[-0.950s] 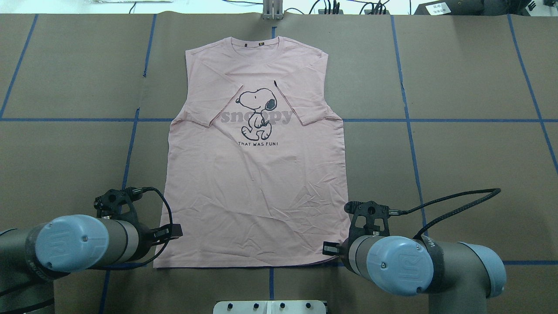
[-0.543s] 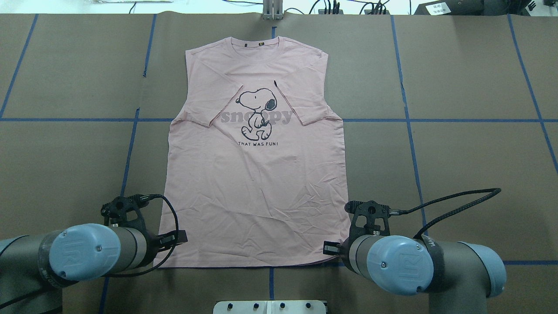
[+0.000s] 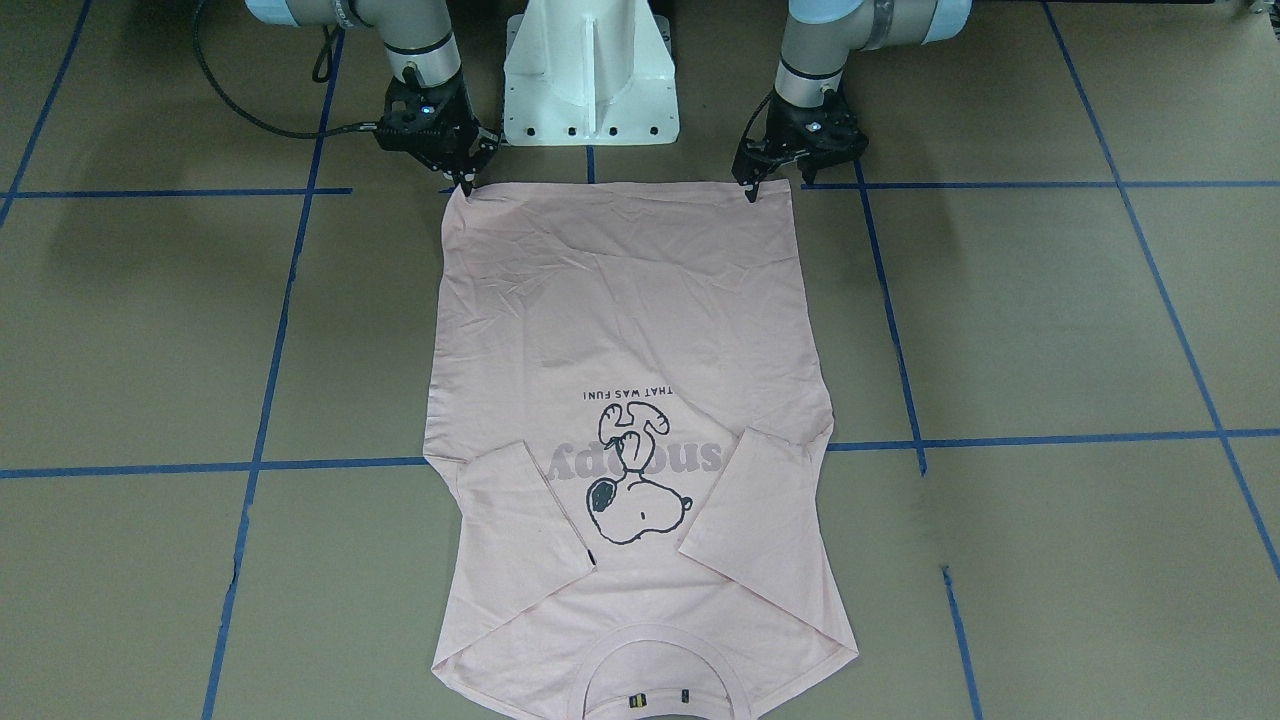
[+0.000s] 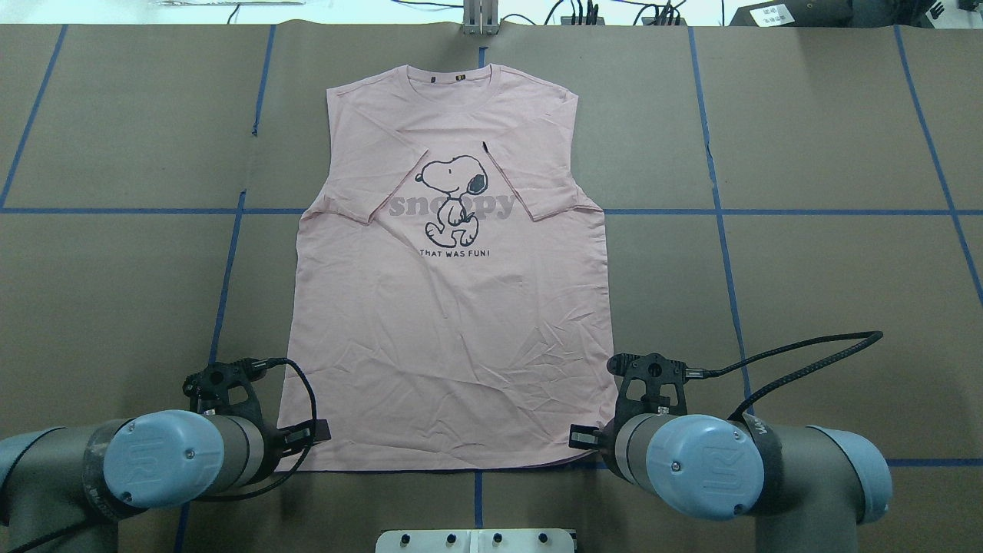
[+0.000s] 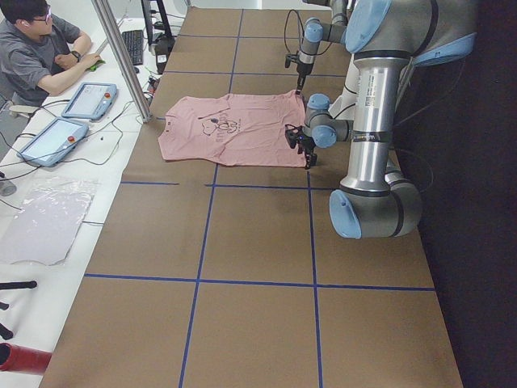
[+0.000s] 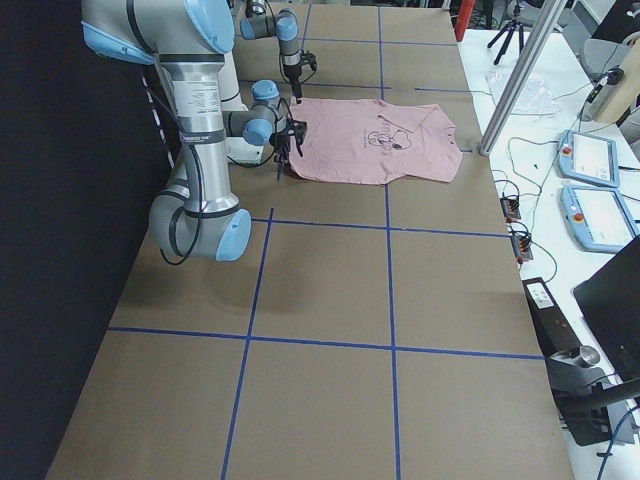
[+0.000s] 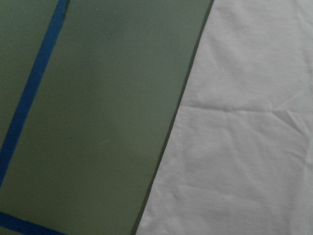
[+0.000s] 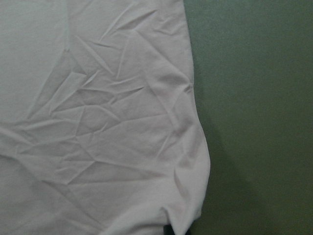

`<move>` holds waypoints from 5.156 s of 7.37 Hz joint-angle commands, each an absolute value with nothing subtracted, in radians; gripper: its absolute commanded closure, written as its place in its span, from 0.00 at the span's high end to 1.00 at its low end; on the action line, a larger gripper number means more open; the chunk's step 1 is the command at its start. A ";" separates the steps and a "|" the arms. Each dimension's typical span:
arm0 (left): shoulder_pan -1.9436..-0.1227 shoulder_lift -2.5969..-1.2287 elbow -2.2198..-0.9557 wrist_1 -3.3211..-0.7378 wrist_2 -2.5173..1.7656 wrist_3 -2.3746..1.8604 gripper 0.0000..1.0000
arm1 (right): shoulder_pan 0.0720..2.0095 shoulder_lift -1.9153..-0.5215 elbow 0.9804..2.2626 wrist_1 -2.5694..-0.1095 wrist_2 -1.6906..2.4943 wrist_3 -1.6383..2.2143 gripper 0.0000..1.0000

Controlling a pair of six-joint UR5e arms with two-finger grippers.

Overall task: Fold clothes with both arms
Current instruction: 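Lower both grippers and grasp the two hem corners, then lift the hem with both grippers and carry it toward the collar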

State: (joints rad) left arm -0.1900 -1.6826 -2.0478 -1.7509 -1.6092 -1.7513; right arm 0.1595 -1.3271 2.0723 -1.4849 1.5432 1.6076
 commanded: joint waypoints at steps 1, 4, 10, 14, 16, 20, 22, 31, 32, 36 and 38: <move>-0.187 -1.681 -2.034 -1.753 -1.609 -1.752 0.93 | 0.160 -1.327 2.074 -1.485 1.543 1.608 0.00; -0.187 -1.686 -2.039 -1.753 -1.611 -1.755 0.72 | 0.164 -1.327 2.074 -1.485 1.545 1.608 0.00; -0.186 -1.687 -2.048 -1.755 -1.609 -1.786 0.04 | 0.172 -1.328 2.075 -1.485 1.546 1.608 0.00; -0.187 -1.686 -2.127 -1.743 -1.617 -1.747 0.00 | 0.212 -1.359 2.150 -1.496 1.620 1.608 0.00; -0.173 -1.674 -2.266 -1.676 -1.621 -1.747 0.00 | 0.198 -1.425 2.235 -1.499 1.640 1.608 0.00; -0.015 -1.674 -2.476 -1.467 -1.631 -1.729 0.00 | 0.026 -1.529 2.362 -1.502 1.626 1.715 0.00; -0.009 -1.654 -2.476 -1.459 -1.631 -1.677 0.00 | -0.040 -1.586 2.410 -1.502 1.594 1.761 0.00; -0.461 -1.817 -2.308 -1.462 -1.743 -1.344 0.00 | 0.507 -1.208 2.047 -1.488 1.597 1.262 0.00; -0.515 -1.895 -2.213 -1.465 -1.744 -1.342 0.00 | 0.567 -1.125 1.955 -1.486 1.597 1.208 0.00; -0.692 -1.971 -1.892 -1.662 -1.744 -1.218 0.00 | 0.653 -0.977 1.580 -1.229 1.605 1.028 0.00; -0.709 -1.997 -1.704 -1.841 -1.743 -1.215 0.00 | 0.655 -0.924 1.404 -1.086 1.600 1.009 0.00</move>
